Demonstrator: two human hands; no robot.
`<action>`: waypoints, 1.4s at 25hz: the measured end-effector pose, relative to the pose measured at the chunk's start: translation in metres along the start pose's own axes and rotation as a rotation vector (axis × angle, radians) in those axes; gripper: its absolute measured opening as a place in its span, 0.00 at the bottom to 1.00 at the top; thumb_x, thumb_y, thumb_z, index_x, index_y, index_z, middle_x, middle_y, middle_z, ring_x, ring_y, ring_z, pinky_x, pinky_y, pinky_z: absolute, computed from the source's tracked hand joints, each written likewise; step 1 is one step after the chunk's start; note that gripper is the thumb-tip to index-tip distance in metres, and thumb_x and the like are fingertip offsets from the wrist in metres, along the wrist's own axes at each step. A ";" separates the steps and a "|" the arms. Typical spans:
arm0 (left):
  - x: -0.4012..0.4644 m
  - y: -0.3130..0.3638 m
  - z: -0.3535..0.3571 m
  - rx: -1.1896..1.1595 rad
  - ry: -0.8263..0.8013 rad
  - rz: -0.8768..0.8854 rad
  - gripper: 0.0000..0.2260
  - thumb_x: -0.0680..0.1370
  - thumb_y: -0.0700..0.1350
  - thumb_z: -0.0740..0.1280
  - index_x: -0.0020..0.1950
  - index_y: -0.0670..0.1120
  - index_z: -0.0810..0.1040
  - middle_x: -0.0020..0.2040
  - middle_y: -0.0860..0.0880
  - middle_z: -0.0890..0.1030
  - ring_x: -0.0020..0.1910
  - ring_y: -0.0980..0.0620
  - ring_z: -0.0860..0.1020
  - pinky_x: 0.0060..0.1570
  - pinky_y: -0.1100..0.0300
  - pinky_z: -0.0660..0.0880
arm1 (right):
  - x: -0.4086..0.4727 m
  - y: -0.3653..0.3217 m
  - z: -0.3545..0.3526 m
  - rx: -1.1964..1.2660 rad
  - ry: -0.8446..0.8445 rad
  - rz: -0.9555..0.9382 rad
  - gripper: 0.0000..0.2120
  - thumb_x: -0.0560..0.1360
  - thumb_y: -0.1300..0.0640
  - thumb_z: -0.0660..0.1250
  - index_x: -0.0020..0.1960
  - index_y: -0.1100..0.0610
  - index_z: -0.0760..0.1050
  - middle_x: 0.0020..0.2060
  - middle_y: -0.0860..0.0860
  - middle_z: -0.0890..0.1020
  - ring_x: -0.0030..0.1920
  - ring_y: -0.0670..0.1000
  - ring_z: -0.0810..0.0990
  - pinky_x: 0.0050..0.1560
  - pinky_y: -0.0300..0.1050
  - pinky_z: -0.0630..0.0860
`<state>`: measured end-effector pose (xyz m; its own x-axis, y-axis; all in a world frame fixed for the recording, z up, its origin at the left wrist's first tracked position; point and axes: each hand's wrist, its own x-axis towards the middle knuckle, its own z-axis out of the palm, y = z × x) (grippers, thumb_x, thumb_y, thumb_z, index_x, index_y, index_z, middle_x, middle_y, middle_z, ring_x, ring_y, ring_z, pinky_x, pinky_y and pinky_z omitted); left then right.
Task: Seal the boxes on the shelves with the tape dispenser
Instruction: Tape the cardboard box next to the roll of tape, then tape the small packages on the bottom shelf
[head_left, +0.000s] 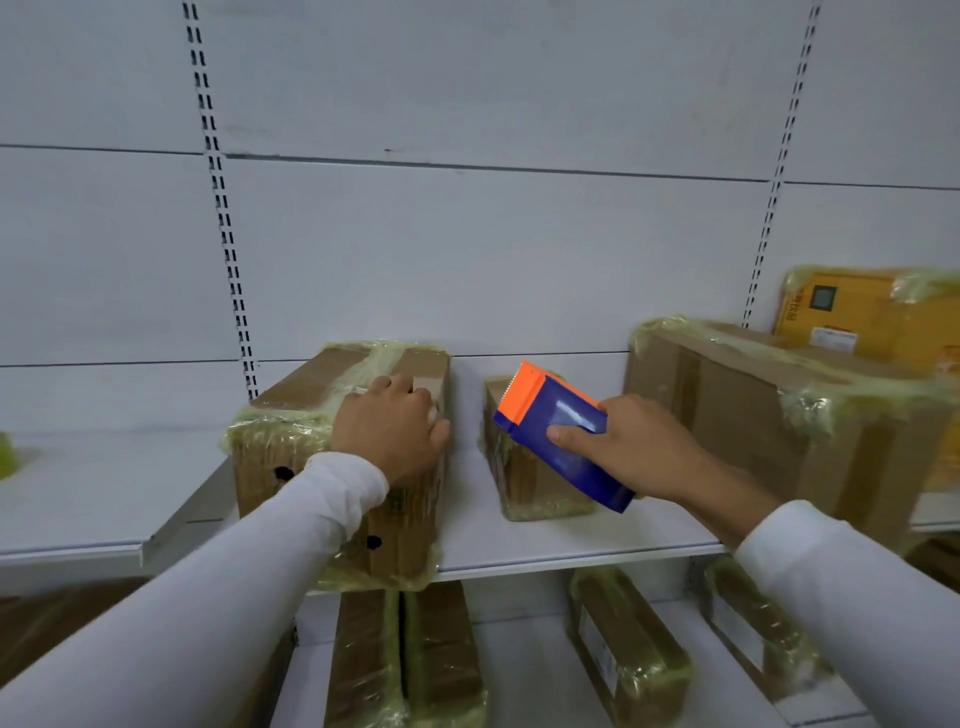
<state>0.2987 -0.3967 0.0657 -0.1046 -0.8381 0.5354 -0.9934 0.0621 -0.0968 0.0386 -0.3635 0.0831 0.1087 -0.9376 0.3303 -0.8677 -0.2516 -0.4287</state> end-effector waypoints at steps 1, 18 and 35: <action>0.001 0.000 -0.004 0.015 -0.038 0.001 0.22 0.75 0.64 0.55 0.57 0.50 0.76 0.57 0.48 0.76 0.58 0.46 0.73 0.53 0.49 0.71 | -0.002 0.004 0.000 0.034 0.005 0.001 0.24 0.73 0.36 0.66 0.42 0.59 0.76 0.33 0.53 0.81 0.32 0.52 0.80 0.32 0.43 0.70; -0.091 0.244 0.025 -0.799 -0.423 0.885 0.23 0.76 0.57 0.65 0.68 0.50 0.71 0.65 0.48 0.75 0.63 0.47 0.73 0.62 0.52 0.70 | -0.243 0.108 -0.061 0.123 0.480 0.836 0.24 0.75 0.37 0.67 0.31 0.54 0.67 0.26 0.49 0.73 0.27 0.48 0.71 0.29 0.41 0.62; -0.175 0.559 0.045 -0.878 -0.705 0.963 0.19 0.75 0.55 0.67 0.61 0.46 0.74 0.55 0.47 0.76 0.46 0.53 0.73 0.34 0.69 0.68 | -0.400 0.345 -0.110 0.433 0.650 1.078 0.22 0.77 0.43 0.67 0.32 0.55 0.71 0.28 0.49 0.76 0.29 0.47 0.73 0.28 0.38 0.64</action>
<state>-0.2362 -0.2395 -0.1199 -0.9352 -0.3530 0.0284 -0.2940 0.8185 0.4936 -0.3579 -0.0492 -0.1040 -0.8857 -0.4611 -0.0544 -0.1363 0.3703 -0.9189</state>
